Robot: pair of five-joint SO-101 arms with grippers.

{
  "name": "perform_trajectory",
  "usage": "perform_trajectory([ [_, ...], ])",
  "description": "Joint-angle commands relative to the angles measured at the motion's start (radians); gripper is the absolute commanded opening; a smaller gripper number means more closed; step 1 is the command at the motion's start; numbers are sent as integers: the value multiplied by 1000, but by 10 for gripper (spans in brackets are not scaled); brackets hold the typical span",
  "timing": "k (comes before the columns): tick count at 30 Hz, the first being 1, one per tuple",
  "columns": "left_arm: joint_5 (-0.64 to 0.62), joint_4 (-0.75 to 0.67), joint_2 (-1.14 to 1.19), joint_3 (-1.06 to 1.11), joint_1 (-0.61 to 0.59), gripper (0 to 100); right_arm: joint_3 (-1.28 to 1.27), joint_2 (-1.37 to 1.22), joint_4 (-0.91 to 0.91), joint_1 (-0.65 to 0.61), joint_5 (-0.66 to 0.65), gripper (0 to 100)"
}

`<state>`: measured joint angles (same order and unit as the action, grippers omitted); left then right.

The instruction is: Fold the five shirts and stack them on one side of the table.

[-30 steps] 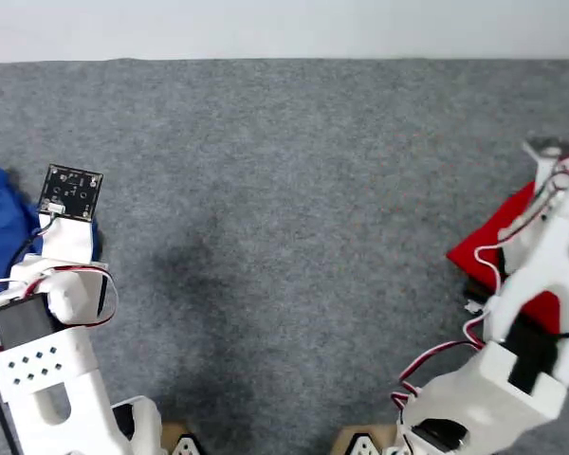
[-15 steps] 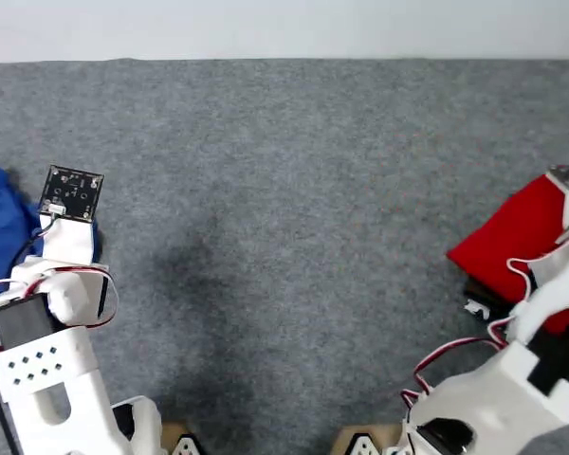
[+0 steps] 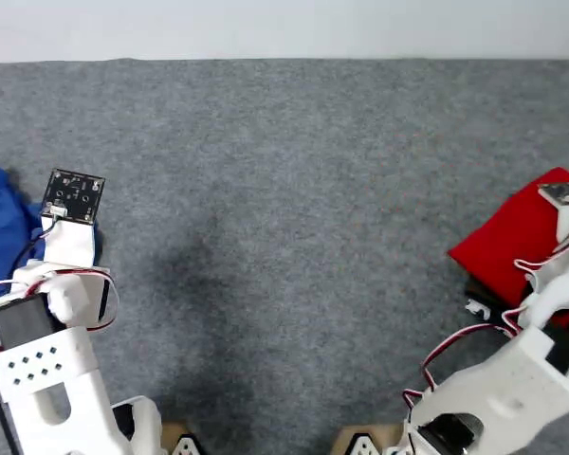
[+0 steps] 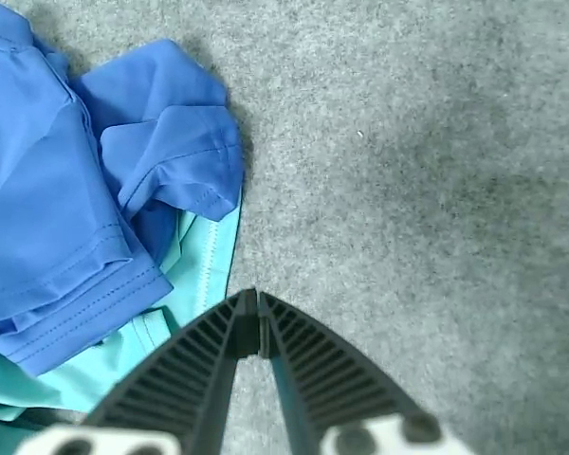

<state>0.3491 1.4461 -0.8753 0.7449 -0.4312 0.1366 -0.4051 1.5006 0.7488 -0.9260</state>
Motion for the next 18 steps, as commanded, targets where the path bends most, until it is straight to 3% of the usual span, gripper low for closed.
perform_trajectory([
  [1, 11, 3, -20, -33, 0, 6, 8, -8, -58, 30, -12, 83],
  [5, 11, 2, -20, -33, 3, 6, 18, -7, -67, 48, -40, 8],
  [9, 11, 2, -20, -33, 3, 6, 84, -5, -50, 68, -46, 9],
  [18, 11, 2, -20, -33, 3, 6, 400, -7, 214, 76, -184, 9],
])
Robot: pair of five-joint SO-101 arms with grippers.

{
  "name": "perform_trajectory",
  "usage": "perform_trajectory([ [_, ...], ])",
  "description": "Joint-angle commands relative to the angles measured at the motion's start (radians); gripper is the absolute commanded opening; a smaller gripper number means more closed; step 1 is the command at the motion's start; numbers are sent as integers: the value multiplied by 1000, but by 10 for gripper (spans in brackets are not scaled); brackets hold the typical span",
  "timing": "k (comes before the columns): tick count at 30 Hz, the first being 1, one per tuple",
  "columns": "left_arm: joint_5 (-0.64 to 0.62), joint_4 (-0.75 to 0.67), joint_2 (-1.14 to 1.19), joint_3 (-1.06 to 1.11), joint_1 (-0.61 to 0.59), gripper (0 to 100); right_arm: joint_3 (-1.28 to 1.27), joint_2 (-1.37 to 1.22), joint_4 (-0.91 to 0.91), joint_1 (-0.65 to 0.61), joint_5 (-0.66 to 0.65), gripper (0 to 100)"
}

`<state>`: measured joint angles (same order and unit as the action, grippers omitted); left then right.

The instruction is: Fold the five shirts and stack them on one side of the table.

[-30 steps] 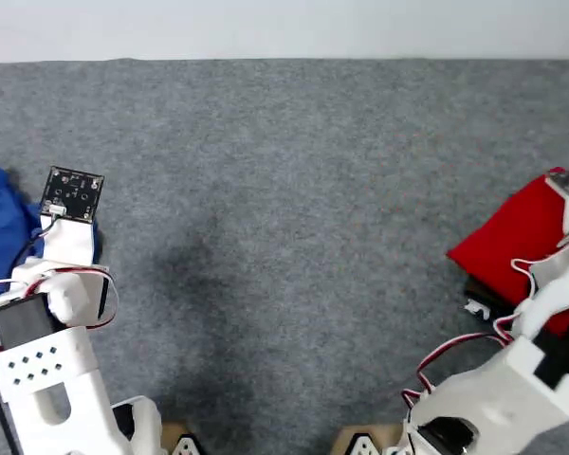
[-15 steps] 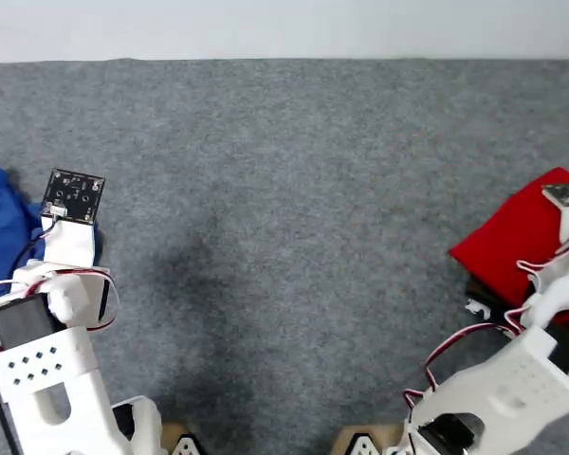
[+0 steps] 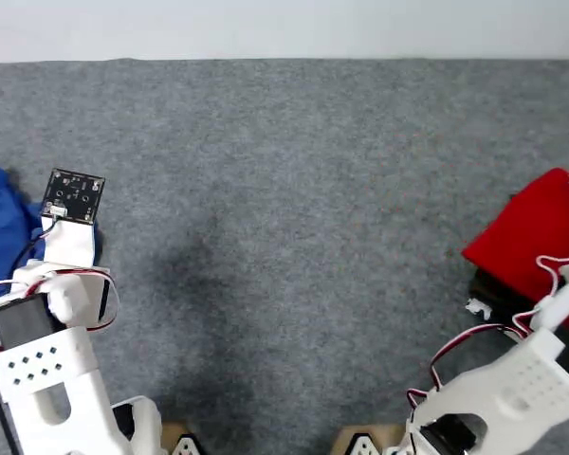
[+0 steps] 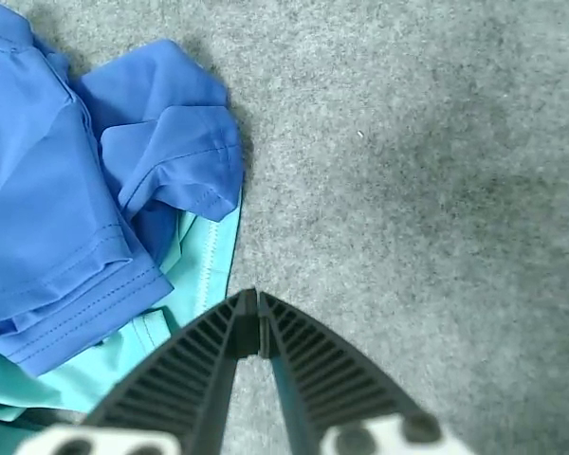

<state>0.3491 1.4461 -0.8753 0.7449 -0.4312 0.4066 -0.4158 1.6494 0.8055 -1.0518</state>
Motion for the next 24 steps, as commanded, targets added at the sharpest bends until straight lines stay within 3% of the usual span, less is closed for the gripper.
perform_trajectory([
  [1, 11, 2, -20, -33, 3, 6, 160, 4, 82, 24, -81, 9],
  [8, 11, 2, -20, -33, 3, 6, 219, -5, 97, 56, -245, 9],
  [14, 11, 2, -20, -33, 3, 6, 218, -7, 96, 73, -262, 15],
  [16, 11, 2, -20, -33, 3, 6, 218, 1, 96, 73, -262, 62],
  [21, 11, 2, -20, -33, 3, 6, 224, 41, 111, 73, -236, 307],
  [24, 11, 2, -20, -33, 3, 6, 224, 81, 139, 58, -135, 351],
])
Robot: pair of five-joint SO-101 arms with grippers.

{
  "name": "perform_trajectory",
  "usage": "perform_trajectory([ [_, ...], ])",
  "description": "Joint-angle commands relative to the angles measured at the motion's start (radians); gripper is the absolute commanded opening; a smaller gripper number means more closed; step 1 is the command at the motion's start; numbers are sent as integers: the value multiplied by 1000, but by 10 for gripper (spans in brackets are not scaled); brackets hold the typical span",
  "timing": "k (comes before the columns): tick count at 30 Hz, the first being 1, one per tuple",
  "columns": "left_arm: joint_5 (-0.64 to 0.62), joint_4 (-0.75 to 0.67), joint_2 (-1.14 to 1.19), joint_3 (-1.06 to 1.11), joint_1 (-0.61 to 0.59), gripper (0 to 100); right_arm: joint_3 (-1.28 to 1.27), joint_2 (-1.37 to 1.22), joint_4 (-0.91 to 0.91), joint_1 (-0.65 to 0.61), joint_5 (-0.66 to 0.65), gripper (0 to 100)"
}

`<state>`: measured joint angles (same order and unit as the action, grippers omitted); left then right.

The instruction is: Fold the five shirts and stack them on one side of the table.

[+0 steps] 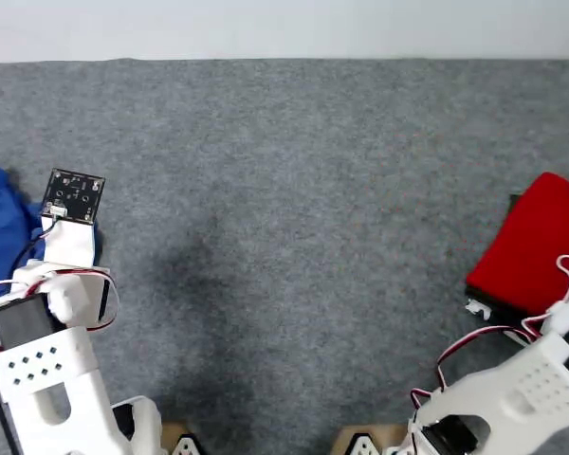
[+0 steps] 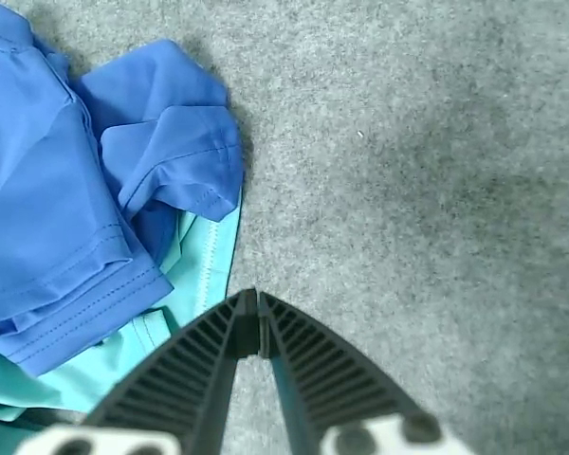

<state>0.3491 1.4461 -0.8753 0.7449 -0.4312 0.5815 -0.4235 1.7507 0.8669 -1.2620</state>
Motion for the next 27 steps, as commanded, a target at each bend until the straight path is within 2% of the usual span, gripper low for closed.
perform_trajectory([
  [1, 11, 2, -20, -33, 3, 6, 49, 94, 38, -18, 97, 343],
  [4, 11, 2, -20, -33, 5, 6, 40, 97, 39, -59, 172, 269],
  [9, 11, 2, -20, -33, 5, 6, -8, 77, 39, -137, 341, 7],
  [13, 11, 2, -20, -33, 5, 6, -69, 77, 39, -156, 423, 24],
  [24, 5, 6, -21, -54, 0, 6, -212, 113, 47, -166, 434, 9],
  [27, -46, 37, -40, -99, -2, 8, -265, 211, 47, -183, 516, 9],
])
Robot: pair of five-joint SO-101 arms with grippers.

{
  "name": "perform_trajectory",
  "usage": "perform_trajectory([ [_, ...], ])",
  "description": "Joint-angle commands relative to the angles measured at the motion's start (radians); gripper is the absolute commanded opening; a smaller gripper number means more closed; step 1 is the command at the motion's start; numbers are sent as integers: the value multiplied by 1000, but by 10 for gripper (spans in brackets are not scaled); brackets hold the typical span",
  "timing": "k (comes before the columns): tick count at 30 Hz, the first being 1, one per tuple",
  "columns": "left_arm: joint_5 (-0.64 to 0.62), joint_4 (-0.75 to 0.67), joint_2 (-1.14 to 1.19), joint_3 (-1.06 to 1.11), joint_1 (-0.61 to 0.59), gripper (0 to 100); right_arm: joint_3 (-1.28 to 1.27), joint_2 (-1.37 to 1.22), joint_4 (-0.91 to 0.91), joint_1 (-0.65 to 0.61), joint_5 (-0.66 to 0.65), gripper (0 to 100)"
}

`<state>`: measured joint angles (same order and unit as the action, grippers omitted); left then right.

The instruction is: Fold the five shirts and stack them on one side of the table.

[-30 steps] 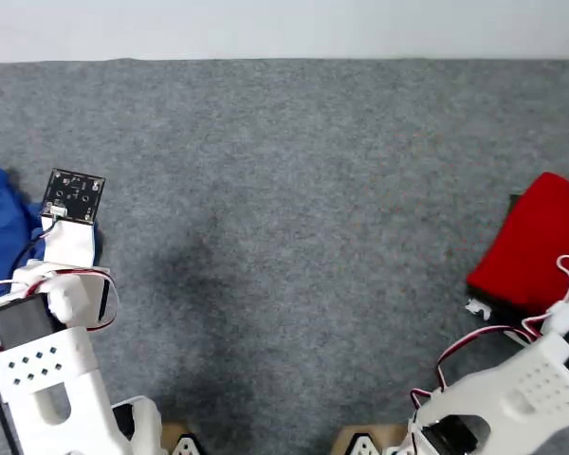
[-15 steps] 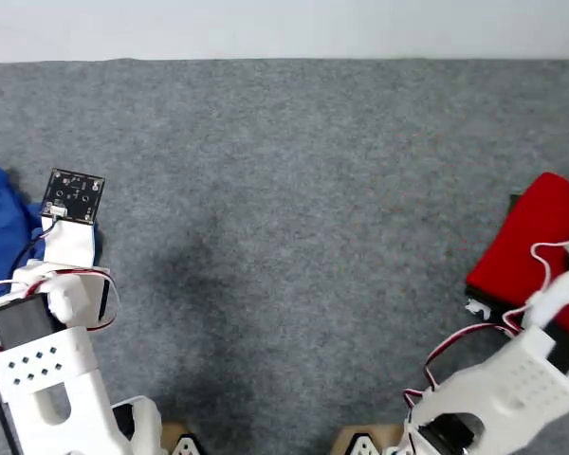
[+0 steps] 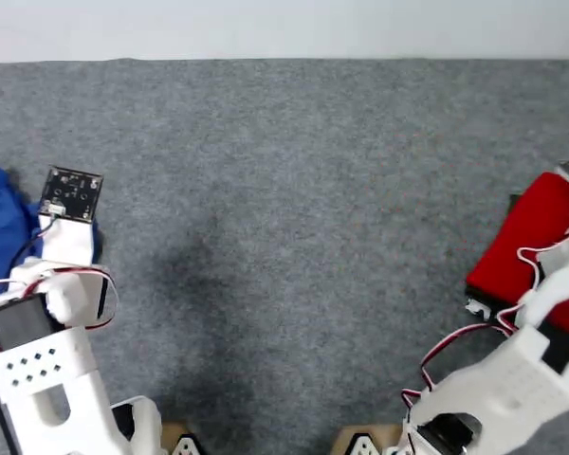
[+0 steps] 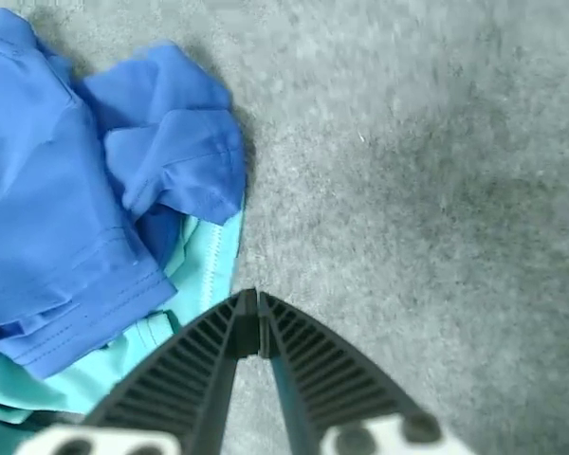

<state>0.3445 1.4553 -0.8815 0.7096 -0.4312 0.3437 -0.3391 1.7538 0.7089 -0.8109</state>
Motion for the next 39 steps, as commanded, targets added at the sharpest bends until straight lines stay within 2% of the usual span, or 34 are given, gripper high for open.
perform_trajectory([
  [1, -55, 37, -40, -76, 3, 8, -60, 170, 44, -38, 91, 9],
  [5, -61, 57, -44, -101, 5, 28, -247, 349, 42, -108, 180, 9],
  [9, -58, 77, -11, -104, -5, 130, -486, 509, 41, -159, 245, 9],
  [16, 169, 44, 180, -214, -140, 148, -775, 704, 39, -174, 285, 9],
  [21, 338, 6, 440, -364, -256, 175, -838, 725, 39, -174, 285, 9],
  [26, 454, 12, 721, -535, -330, 185, -847, 725, 39, -174, 315, 9],
  [31, 519, 12, 948, -674, -358, 185, -847, 725, 39, -176, 405, 9],
  [39, 528, -64, 1232, -800, -358, 180, -847, 733, 41, -176, 427, 9],
])
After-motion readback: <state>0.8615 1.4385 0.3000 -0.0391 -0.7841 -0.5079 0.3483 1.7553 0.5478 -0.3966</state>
